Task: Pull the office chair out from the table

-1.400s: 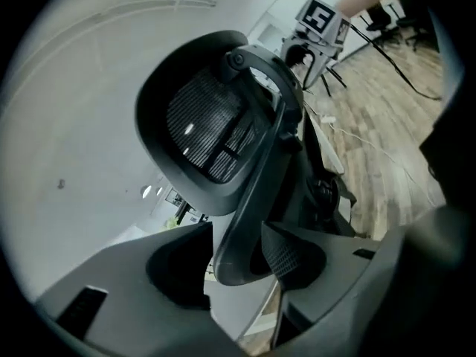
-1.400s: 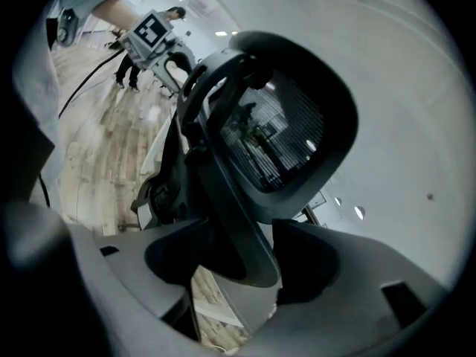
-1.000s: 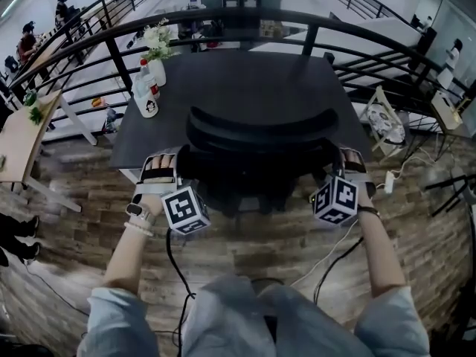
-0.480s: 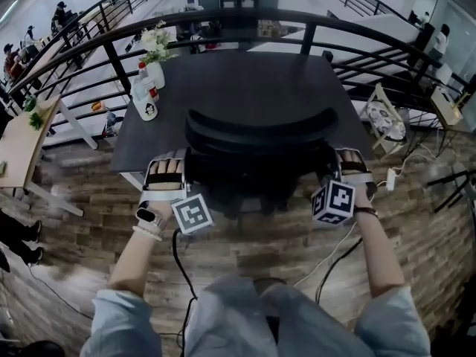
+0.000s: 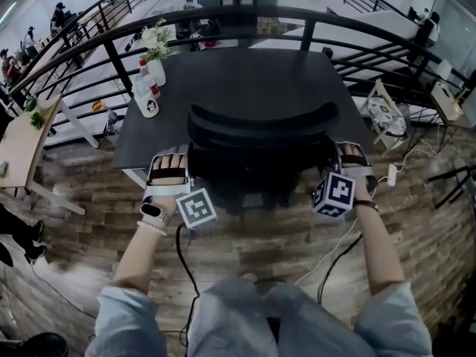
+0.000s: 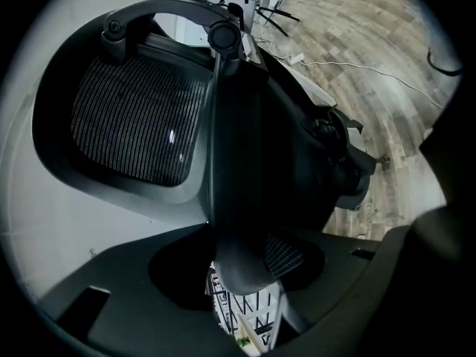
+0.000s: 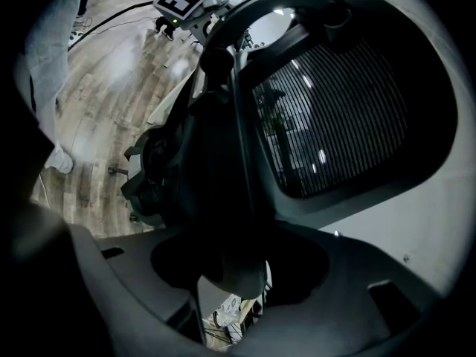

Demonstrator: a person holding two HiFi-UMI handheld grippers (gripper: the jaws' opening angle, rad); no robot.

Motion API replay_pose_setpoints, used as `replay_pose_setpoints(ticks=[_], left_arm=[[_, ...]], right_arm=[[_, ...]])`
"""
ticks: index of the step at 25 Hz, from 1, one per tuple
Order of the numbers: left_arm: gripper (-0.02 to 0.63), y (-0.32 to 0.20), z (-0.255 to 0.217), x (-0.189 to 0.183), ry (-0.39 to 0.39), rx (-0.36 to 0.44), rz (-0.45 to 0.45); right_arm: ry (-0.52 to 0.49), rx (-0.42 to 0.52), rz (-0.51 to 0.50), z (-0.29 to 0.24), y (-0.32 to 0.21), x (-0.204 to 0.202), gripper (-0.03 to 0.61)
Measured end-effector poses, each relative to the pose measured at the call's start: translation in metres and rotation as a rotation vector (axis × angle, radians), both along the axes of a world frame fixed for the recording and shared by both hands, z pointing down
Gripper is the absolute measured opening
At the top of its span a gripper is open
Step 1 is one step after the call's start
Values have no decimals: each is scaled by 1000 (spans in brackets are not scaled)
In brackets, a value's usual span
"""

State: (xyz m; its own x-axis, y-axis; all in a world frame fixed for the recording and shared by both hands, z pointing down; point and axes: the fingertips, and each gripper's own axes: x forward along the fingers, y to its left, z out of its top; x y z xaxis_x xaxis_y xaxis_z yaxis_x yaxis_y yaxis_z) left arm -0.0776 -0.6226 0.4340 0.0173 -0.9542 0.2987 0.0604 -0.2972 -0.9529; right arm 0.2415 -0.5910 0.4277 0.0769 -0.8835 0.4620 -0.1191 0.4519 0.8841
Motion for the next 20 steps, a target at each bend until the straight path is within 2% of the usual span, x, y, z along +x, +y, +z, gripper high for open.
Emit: replay_pose_setpoints(ticks=[9,12,16,20], left_arm=[[202,1,3,-3,-5,-24,-27],[202,4,3,0,7,-18,-28],[202,12,-1,-2,-16,13,-32],[202,25,4,-4,-12,-19,-34]], right_arm=[[-7,-12,12,-3,0,-3,205],[-13,-27,16,-1,4,-3,206],[-4,-23,19,1,13,0,206],[-16,-11,-1,0,24,-4,206]])
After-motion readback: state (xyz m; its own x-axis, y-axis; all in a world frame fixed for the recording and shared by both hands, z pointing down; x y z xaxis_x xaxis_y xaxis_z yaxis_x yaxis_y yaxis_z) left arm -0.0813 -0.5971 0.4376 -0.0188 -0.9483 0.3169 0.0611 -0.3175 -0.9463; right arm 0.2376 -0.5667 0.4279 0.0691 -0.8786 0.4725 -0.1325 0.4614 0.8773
